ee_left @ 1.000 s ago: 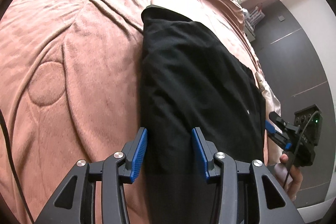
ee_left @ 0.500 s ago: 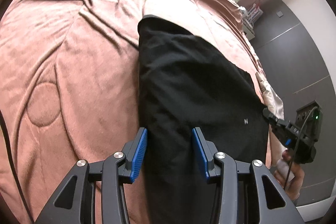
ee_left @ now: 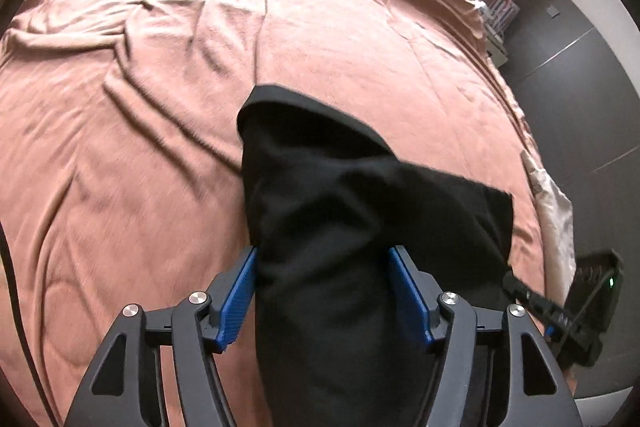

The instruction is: Fold large clothes

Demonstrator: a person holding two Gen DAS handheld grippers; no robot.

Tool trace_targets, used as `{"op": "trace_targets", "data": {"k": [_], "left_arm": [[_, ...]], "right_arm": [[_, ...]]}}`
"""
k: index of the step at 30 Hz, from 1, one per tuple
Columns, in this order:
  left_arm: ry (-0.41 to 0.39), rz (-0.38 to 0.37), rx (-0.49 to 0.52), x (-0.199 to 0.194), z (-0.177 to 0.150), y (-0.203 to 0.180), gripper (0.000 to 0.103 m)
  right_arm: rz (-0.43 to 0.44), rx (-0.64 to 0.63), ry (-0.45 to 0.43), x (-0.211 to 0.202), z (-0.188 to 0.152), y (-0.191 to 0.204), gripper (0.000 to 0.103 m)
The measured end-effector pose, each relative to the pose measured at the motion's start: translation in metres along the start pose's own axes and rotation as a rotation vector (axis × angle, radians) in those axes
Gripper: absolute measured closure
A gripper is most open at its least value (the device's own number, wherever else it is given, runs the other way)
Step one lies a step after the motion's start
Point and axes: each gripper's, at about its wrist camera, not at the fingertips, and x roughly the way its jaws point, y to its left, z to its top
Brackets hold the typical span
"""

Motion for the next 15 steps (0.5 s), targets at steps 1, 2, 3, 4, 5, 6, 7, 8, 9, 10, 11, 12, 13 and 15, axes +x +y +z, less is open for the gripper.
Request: {"op": "trace_targets", "data": {"k": [1,2,3,4,5,6,7,8,9,10,11,12,13,15], "left_arm": [[-0.002,0.007,-0.005,0.005,0.005,-0.001,0.034],[-0.005,0.012,-0.009,0.007,0.007,-0.002,0.031],[-0.004,0.019,-0.017,0.012,0.011,-0.002,0.029],[-0.002,0.022,-0.023,0.016,0.013,-0.001,0.029],[0.008,0.021,-0.035,0.023,0.015,0.002,0.029],[0.015,0.02,-0.039,0.027,0.015,0.003,0.027],[0.016,0.021,-0.038,0.029,0.016,0.003,0.026],[0.015,0.019,-0.033,0.029,0.016,0.003,0.026],[0.013,0.017,-0.03,0.027,0.016,0.002,0.026],[0.011,0.013,-0.031,0.024,0.016,0.002,0.026],[0.011,0.003,-0.035,0.019,0.014,0.004,0.026],[0.011,-0.018,-0.044,0.013,0.011,0.006,0.026],[0.01,-0.032,-0.047,0.008,0.008,0.007,0.026],[0.007,-0.044,-0.042,-0.001,0.0,0.012,0.026]], "right_arm": [[0.002,0.003,0.001,0.001,0.0,-0.002,0.103],[0.004,0.007,0.001,0.0,0.0,-0.003,0.103],[0.005,0.01,0.001,0.001,0.0,-0.004,0.103],[0.004,0.012,0.002,0.001,0.001,-0.005,0.103],[0.002,0.012,0.002,0.001,0.001,-0.005,0.103],[-0.002,0.01,0.004,0.001,0.001,-0.005,0.103],[-0.003,0.007,0.011,0.001,0.001,-0.004,0.103],[0.004,0.01,0.016,-0.001,0.003,-0.004,0.103],[0.016,0.015,0.019,-0.003,0.004,-0.004,0.103],[0.042,0.022,0.02,-0.008,0.006,-0.003,0.103],[0.078,0.028,0.014,-0.015,0.007,-0.003,0.103],[0.102,0.028,0.009,-0.021,0.008,-0.002,0.099],[0.105,0.024,0.001,-0.027,0.009,-0.002,0.096],[0.099,0.011,-0.024,-0.04,0.01,-0.002,0.074]]}}
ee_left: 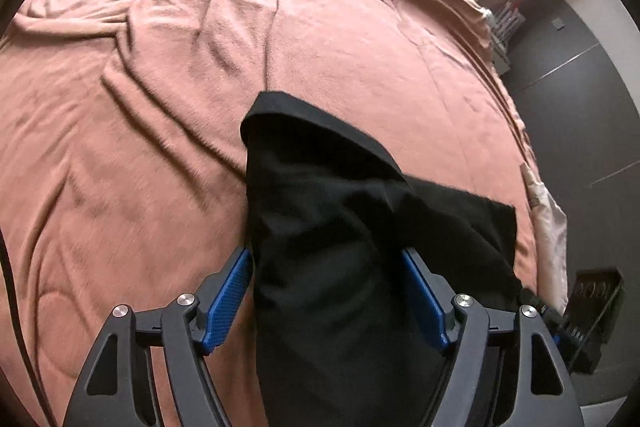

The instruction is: Fold large clothes

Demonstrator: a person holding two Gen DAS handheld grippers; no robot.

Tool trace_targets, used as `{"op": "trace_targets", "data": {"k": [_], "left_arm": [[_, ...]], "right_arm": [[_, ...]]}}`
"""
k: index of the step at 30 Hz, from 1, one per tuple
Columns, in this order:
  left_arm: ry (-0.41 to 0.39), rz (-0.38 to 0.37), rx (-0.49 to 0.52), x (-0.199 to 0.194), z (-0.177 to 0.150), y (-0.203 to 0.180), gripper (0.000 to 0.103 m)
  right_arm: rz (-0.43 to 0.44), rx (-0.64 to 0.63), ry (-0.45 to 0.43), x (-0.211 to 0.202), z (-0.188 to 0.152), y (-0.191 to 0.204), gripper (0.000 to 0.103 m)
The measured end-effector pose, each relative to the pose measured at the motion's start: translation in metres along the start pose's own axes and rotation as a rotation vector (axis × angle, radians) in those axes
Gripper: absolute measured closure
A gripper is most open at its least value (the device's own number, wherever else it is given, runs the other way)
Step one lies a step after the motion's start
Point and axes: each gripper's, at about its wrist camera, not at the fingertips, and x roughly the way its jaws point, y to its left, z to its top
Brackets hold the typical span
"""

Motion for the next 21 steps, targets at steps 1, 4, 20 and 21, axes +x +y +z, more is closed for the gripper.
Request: {"op": "trace_targets", "data": {"k": [1,4,20,21], "left_arm": [[-0.002,-0.003,0.002,-0.005,-0.006,0.002,0.026],[0.003,-0.035,-0.004,-0.014,-0.021,0.007,0.026],[0.025,-0.126,-0.019,-0.028,-0.063,0.022,0.041],[0.024,-0.125,-0.016,-0.027,-0.063,0.022,0.041]], "right_arm": [[0.011,0.0,-0.008,-0.006,0.0,-0.002,0.051],[0.042,0.012,-0.001,-0.013,-0.002,-0.008,0.033],[0.198,0.137,0.177,0.029,0.001,-0.041,0.033],[0.203,0.14,0.183,0.032,0.005,-0.042,0.033]]}}
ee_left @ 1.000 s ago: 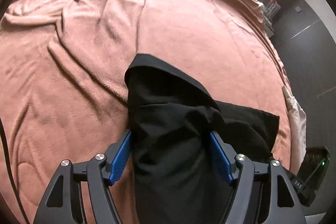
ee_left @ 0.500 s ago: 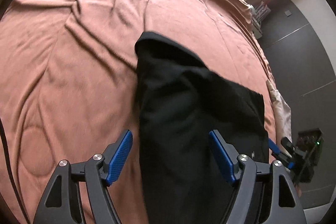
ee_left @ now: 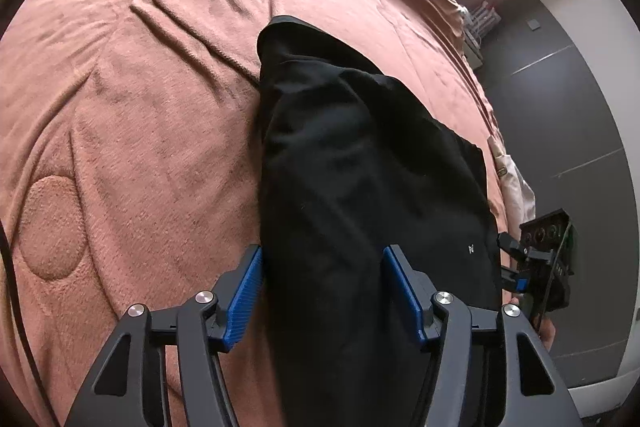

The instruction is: Fold large clothes

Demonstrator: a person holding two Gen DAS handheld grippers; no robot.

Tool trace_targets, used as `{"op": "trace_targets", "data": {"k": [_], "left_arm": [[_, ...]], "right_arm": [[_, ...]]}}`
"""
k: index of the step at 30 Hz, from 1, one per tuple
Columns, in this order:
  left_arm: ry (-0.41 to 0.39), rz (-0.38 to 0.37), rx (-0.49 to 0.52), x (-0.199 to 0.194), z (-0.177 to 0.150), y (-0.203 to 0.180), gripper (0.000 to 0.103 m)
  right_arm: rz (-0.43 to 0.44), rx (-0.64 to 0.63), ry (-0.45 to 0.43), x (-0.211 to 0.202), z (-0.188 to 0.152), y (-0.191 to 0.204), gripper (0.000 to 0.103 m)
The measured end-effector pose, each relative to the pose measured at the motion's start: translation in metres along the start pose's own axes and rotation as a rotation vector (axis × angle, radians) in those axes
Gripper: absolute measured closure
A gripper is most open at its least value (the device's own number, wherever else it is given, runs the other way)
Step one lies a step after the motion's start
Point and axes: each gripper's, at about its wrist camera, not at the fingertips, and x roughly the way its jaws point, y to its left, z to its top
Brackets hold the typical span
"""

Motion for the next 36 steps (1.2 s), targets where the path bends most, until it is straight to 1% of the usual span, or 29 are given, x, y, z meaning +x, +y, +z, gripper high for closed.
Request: {"op": "trace_targets", "data": {"k": [4,6,8,11,15,16,18,19,21,22,24,25,26,30,32,36], "left_arm": [[-0.005,-0.008,-0.008,0.002,0.002,0.001,0.041],[-0.009,-0.016,-0.012,0.001,0.001,0.003,0.041],[-0.011,-0.017,-0.006,0.0,0.0,0.003,0.041],[-0.009,-0.019,-0.003,-0.001,-0.002,0.005,0.041],[-0.002,-0.017,-0.021,-0.002,-0.005,0.006,0.043],[0.003,-0.019,-0.03,-0.001,-0.006,0.006,0.043],[0.01,-0.032,-0.053,-0.003,-0.01,0.009,0.045],[0.009,-0.035,-0.056,-0.004,-0.011,0.009,0.045],[0.005,-0.037,-0.059,-0.006,-0.014,0.01,0.048],[0.003,-0.039,-0.064,-0.007,-0.014,0.01,0.05],[0.001,-0.034,-0.06,-0.008,-0.014,0.007,0.056],[0.002,-0.027,-0.053,-0.008,-0.015,0.005,0.058],[0.001,-0.021,-0.047,-0.009,-0.015,0.003,0.062],[-0.024,-0.018,-0.032,-0.022,-0.018,-0.006,0.075],[-0.039,-0.03,-0.03,-0.032,-0.022,-0.008,0.077],[-0.075,-0.052,-0.018,-0.058,-0.03,-0.016,0.078]], "right_arm": [[0.019,0.001,0.007,0.011,0.007,-0.002,0.033],[0.053,-0.011,0.005,0.01,0.007,-0.001,0.033],[0.056,-0.019,0.002,0.009,0.005,-0.001,0.033],[0.002,-0.007,0.038,0.011,0.002,-0.008,0.033],[0.027,-0.022,0.12,0.024,0.0,-0.005,0.033],[0.022,-0.025,0.134,0.028,0.001,-0.003,0.033],[0.007,-0.032,0.135,0.036,0.006,0.0,0.033],[0.004,-0.035,0.127,0.038,0.009,0.002,0.036],[-0.023,-0.019,0.121,0.039,0.012,-0.002,0.061],[-0.023,-0.009,0.116,0.038,0.012,-0.003,0.065],[-0.022,-0.016,0.095,0.035,0.011,0.001,0.081],[-0.024,-0.031,0.082,0.031,0.009,0.007,0.084],[-0.029,-0.045,0.074,0.029,0.007,0.013,0.088],[-0.065,-0.13,0.044,0.021,-0.002,0.048,0.092],[-0.072,-0.154,0.03,0.018,-0.01,0.06,0.092],[-0.059,-0.178,-0.001,0.004,-0.031,0.074,0.092]]}}
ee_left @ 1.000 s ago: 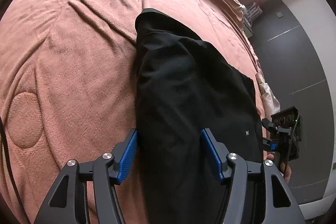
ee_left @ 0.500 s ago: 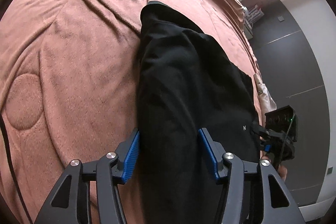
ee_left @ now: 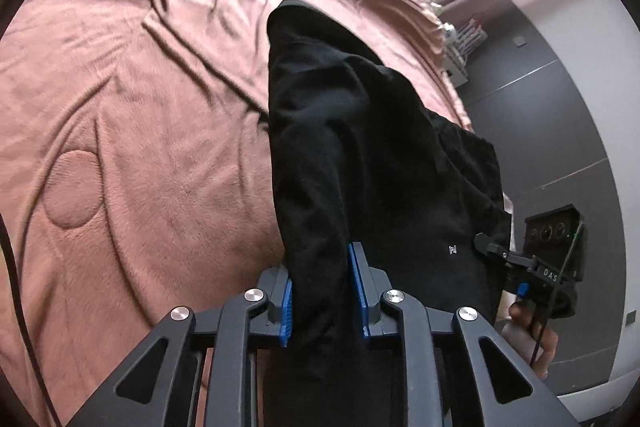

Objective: Fold large clothes
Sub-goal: 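Lift the folded shirt with both grippers and carry it toward the white pillow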

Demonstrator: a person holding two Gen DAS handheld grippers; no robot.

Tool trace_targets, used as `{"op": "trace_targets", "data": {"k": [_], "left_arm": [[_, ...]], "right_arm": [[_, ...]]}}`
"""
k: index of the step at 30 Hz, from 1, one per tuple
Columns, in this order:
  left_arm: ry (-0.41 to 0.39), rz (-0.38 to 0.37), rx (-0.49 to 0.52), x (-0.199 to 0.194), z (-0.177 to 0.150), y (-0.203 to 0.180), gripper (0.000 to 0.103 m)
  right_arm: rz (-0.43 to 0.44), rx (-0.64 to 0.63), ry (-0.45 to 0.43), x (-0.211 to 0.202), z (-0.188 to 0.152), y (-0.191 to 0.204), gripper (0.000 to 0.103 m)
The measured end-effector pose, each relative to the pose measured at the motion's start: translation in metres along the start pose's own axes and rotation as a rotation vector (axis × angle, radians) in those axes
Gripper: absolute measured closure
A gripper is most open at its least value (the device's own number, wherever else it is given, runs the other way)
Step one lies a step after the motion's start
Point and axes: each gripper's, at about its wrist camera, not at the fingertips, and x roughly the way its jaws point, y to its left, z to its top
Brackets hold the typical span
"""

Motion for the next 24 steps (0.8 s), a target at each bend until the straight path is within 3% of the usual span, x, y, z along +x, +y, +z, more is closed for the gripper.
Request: {"op": "trace_targets", "data": {"k": [12,24], "left_arm": [[-0.119,-0.099,0.083,-0.074,-0.028,-0.072,0.079],[-0.157,-0.197,0.176,-0.084,-0.051,-0.202,0.079]], "right_arm": [[0.012,-0.125,-0.167,-0.11,-0.046,0.052,0.092],[-0.042,-0.185,-0.283,-0.249,-0.078,0.045,0.092]]}}
